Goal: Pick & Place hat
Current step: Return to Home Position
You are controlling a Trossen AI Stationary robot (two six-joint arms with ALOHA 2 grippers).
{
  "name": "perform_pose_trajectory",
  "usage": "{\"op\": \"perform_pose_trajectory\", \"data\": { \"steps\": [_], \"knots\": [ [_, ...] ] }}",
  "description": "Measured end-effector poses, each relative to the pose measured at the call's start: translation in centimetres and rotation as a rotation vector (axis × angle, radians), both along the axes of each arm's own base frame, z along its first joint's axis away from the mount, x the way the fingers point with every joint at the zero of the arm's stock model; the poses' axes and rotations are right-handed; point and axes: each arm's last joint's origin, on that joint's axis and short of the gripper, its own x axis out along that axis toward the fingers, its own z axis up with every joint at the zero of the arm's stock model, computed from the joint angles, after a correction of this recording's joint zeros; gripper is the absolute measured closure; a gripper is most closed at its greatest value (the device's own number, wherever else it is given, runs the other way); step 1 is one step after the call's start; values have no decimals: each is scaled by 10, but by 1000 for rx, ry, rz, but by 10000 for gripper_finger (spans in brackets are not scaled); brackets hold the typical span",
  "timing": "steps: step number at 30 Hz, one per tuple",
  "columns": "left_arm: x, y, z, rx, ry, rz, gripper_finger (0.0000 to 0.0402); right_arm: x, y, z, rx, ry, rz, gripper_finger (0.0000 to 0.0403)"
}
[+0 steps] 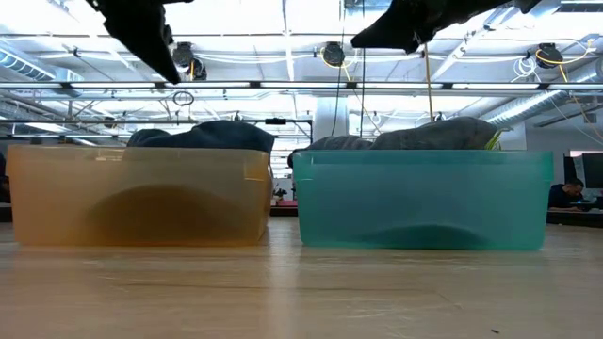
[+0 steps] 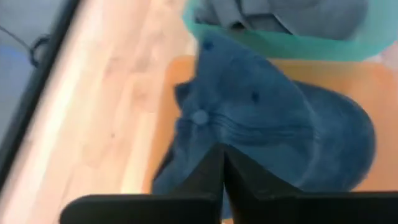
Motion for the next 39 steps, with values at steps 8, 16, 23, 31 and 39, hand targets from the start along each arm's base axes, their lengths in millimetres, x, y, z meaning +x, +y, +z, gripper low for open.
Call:
{"op": "perform_pose_trajectory", "data": {
  "steps": [8, 16, 23, 31, 39],
  "knots": [
    [-43, 1, 10, 108, -125, 43, 365, -28, -1, -6, 195, -15, 4, 403],
    [-90, -2, -31, 106, -484, -131, 367, -84, 5, -53, 192, -212, 125, 403],
    [-101, 2, -56, 157, -773, -185, 384, -112, 5, -95, 195, -276, 169, 403],
    [-105, 11, -82, 163, -819, -117, 386, -122, 4, -104, 192, -383, 184, 403],
    [-103, 14, -98, 143, -853, -130, 348, -124, -2, -103, 147, -388, 100, 403]
  ]
}}
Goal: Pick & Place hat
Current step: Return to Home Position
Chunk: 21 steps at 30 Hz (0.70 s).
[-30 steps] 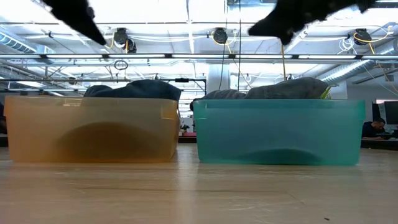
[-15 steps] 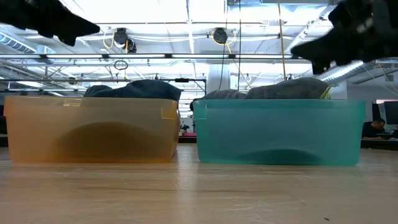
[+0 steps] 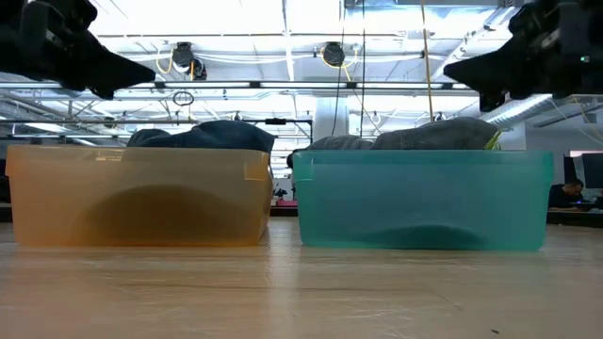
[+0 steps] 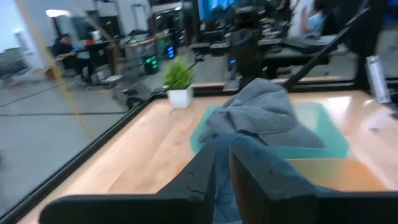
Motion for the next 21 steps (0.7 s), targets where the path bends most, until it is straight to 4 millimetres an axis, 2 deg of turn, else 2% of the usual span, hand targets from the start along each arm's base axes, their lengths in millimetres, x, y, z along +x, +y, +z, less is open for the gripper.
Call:
{"op": "perform_pose_trajectory", "data": {
  "steps": [8, 16, 21],
  "knots": [
    [1, 4, -26, -62, -24, 0, 356, -4, -14, 0, 87, -11, -154, 403],
    [1, 8, -27, -87, -15, 18, 382, -9, -29, -13, 196, 86, -359, 403],
    [1, 11, -31, -115, 16, 48, 397, -11, -34, -16, 213, 106, -405, 403]
  ]
}}
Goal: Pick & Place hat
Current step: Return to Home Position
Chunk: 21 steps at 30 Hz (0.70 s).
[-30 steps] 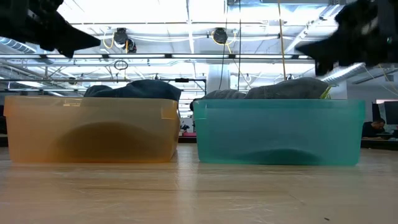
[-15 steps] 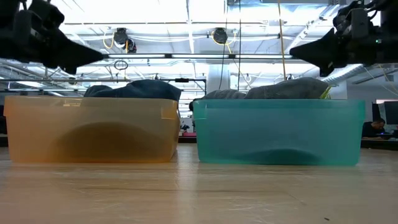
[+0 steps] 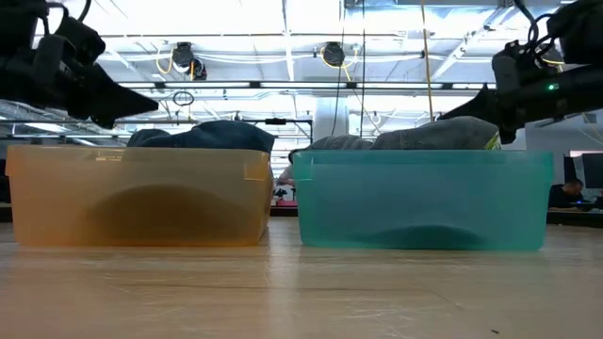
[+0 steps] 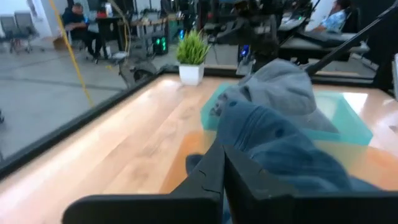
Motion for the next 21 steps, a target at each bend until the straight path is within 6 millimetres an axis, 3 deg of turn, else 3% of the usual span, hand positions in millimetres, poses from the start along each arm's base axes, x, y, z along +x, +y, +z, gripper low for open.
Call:
{"op": "perform_pose_trajectory", "data": {
  "steps": [14, 21],
  "knots": [
    [-2, 7, -12, -31, 122, 66, 340, -10, -15, -24, 54, 237, -204, 403],
    [-2, 7, -13, -32, 125, 71, 325, -10, -15, -25, 3, 296, -190, 403]
  ]
}}
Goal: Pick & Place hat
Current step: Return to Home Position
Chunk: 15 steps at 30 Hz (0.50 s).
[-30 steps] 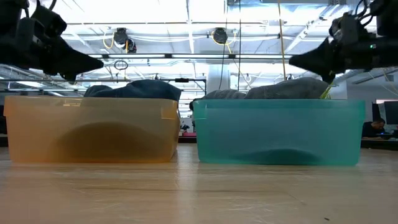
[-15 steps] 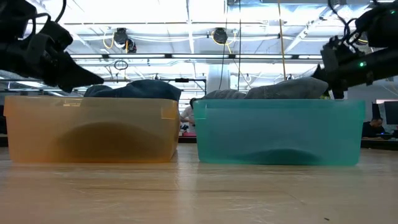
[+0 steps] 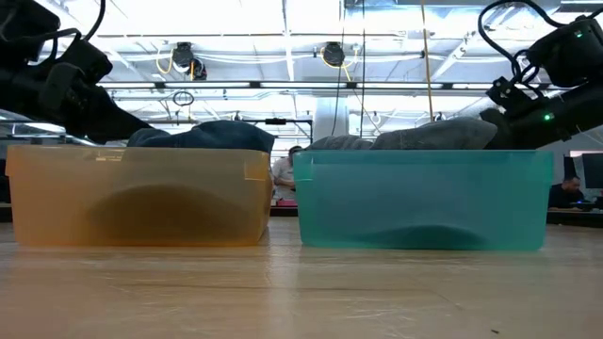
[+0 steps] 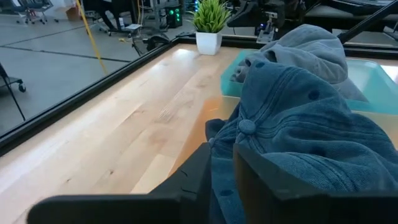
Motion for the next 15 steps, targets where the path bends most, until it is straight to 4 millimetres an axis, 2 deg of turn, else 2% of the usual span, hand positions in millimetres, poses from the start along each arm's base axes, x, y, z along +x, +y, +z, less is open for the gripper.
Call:
{"op": "perform_pose_trajectory", "data": {
  "steps": [6, 10, 15],
  "knots": [
    [0, 0, 0, 4, 1, -1, 325, 2, 4, -1, 113, -52, 117, 403],
    [0, 0, 0, 5, 2, -2, 320, 3, 5, -2, 98, -23, 190, 403],
    [0, 0, 0, 7, 2, -2, 323, 4, 5, -1, 84, -26, 195, 403]
  ]
}}
